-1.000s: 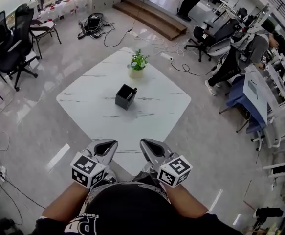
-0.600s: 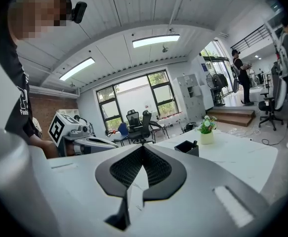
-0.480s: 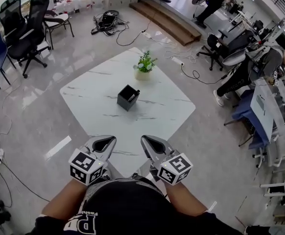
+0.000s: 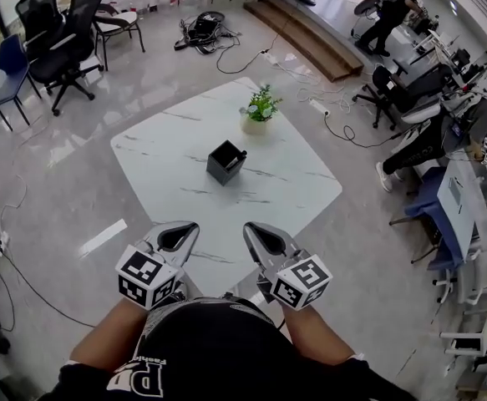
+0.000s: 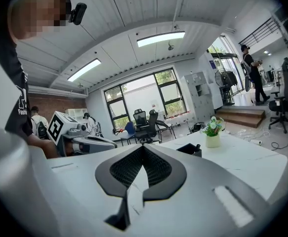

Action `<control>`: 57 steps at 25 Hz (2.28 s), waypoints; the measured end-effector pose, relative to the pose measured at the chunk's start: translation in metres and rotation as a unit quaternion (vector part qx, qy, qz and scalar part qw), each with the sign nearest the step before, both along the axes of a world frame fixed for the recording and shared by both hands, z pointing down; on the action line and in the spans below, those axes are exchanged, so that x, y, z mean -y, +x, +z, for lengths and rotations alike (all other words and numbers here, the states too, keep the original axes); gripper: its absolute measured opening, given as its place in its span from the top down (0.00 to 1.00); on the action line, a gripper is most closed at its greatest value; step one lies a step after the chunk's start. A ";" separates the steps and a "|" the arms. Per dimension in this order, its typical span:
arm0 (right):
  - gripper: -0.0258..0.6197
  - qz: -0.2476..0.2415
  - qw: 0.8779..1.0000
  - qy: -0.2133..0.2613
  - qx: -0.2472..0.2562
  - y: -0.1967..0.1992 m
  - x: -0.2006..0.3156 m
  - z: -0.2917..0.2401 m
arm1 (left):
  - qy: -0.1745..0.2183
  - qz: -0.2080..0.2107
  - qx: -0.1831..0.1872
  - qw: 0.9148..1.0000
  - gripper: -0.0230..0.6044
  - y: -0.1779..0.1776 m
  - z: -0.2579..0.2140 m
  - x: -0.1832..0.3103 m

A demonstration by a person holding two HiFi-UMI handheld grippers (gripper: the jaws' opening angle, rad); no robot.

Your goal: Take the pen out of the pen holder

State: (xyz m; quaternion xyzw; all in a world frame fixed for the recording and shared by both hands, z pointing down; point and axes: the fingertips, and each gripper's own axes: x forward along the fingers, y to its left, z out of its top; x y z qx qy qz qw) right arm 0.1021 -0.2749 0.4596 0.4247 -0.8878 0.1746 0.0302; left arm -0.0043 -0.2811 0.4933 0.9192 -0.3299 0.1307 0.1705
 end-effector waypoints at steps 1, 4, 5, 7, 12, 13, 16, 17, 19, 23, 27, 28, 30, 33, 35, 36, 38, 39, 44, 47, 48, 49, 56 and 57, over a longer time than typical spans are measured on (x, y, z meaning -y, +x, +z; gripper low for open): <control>0.97 -0.003 1.000 0.000 0.000 -0.001 0.000 0.001 | 0.000 -0.001 0.001 1.000 0.87 0.000 0.000 0.000; 0.97 -0.005 1.000 -0.002 -0.001 -0.002 0.001 0.004 | 0.003 -0.001 0.003 1.000 0.87 0.000 -0.002 0.002; 0.97 -0.006 1.000 -0.004 -0.001 -0.002 0.001 0.005 | 0.004 0.000 0.004 1.000 0.87 0.001 -0.003 0.002; 0.97 -0.009 1.000 -0.006 -0.001 -0.003 0.000 0.006 | 0.005 0.000 0.005 1.000 0.87 0.001 -0.005 0.002; 0.97 -0.011 1.000 -0.007 -0.001 -0.005 -0.004 0.006 | 0.004 0.004 0.008 1.000 0.87 0.000 -0.006 -0.002; 0.97 -0.010 1.000 -0.006 -0.001 -0.005 -0.004 0.006 | 0.004 0.005 0.009 1.000 0.87 0.000 -0.006 -0.002; 0.97 -0.005 1.000 -0.002 -0.006 -0.006 -0.003 0.006 | 0.004 0.008 0.010 1.000 0.87 0.000 -0.005 -0.001; 0.97 -0.004 1.000 -0.001 -0.007 -0.006 -0.003 0.006 | 0.004 0.010 0.010 1.000 0.87 0.000 -0.005 -0.001; 0.97 -0.002 1.000 -0.001 -0.007 -0.006 -0.002 0.007 | 0.006 0.012 0.009 1.000 0.87 0.001 -0.006 0.000; 0.97 0.005 1.000 0.006 -0.010 -0.005 0.000 0.006 | 0.009 0.017 0.009 1.000 0.87 0.001 -0.008 0.000; 0.96 0.010 1.000 0.013 -0.018 -0.005 0.000 0.004 | 0.007 0.018 0.009 1.000 0.87 -0.001 -0.007 0.000; 0.94 0.009 1.000 0.015 -0.019 -0.005 0.000 0.003 | 0.007 0.019 0.009 1.000 0.87 -0.001 -0.008 -0.001; 0.89 0.006 1.000 0.017 -0.019 -0.006 -0.002 0.002 | 0.006 0.020 0.009 1.000 0.87 0.000 -0.009 -0.002; 0.89 0.004 1.000 0.015 -0.020 -0.006 -0.003 0.002 | 0.006 0.020 0.009 1.000 0.87 0.002 -0.009 -0.004; 0.89 0.003 1.000 0.016 -0.020 -0.007 -0.004 0.003 | 0.007 0.021 0.009 1.000 0.87 0.002 -0.008 -0.005; 0.87 0.001 1.000 0.017 -0.019 -0.007 -0.004 0.003 | 0.006 0.022 0.010 1.000 0.87 0.003 -0.008 -0.005; 0.86 -0.001 1.000 0.016 -0.018 -0.008 -0.004 0.003 | 0.006 0.023 0.011 1.000 0.87 0.004 -0.007 -0.006; 0.87 -0.001 1.000 0.015 -0.018 -0.008 -0.004 0.004 | 0.005 0.024 0.011 1.000 0.87 0.004 -0.007 -0.007; 0.87 -0.002 1.000 0.014 -0.018 -0.007 -0.004 0.005 | 0.005 0.026 0.011 1.000 0.87 0.007 -0.005 -0.008; 0.87 -0.002 1.000 0.014 -0.018 -0.007 -0.002 0.005 | 0.004 0.024 0.010 1.000 0.87 0.008 -0.004 -0.007; 0.87 -0.002 1.000 0.013 -0.018 -0.006 -0.001 0.005 | 0.003 0.024 0.010 1.000 0.87 0.008 -0.004 -0.006; 0.87 0.000 1.000 0.011 -0.019 -0.005 0.001 0.006 | 0.002 0.023 0.010 1.000 0.87 0.008 -0.004 -0.006; 0.87 0.017 1.000 0.001 -0.013 0.004 0.027 0.013 | -0.004 0.018 0.010 1.000 0.87 0.006 0.002 -0.007; 0.87 0.020 1.000 -0.004 -0.008 0.008 0.033 0.016 | -0.005 0.017 0.010 1.000 0.87 0.005 0.004 -0.008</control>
